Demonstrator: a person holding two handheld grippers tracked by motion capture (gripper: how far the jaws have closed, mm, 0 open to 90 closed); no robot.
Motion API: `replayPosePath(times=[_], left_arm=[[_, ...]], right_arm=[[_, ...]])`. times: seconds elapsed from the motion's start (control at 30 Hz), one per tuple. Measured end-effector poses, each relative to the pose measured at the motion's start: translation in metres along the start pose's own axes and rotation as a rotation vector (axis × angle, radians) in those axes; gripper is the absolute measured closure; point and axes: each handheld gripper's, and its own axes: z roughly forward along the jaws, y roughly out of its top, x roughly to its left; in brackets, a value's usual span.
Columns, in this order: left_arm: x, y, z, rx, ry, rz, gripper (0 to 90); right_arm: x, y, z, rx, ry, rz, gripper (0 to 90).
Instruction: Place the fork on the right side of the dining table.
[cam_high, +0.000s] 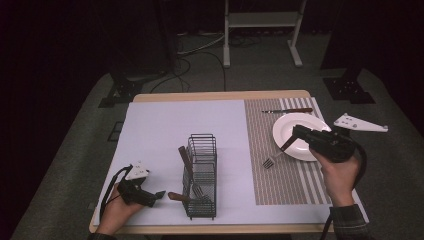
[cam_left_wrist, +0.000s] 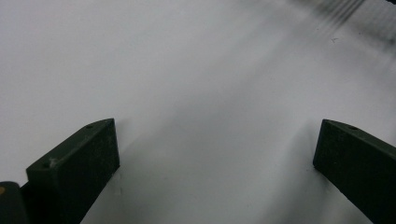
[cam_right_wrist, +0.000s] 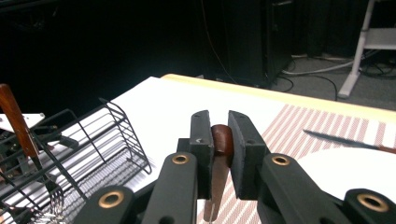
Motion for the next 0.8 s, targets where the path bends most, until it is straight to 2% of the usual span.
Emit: replayPosePath(times=[0.23, 0.8], left_arm=[[0.0, 0.0, 0.0, 0.0, 0.0, 0.0, 0.0], [0.0, 0.0, 0.0, 0.0, 0.0, 0.0, 0.0]], right_arm=[[-0.007, -0.012, -0.008, 0.019, -0.029, 0.014, 80.2], [-0.014, -0.021, -0.022, 0.02, -0.063, 0.046, 80.0]])
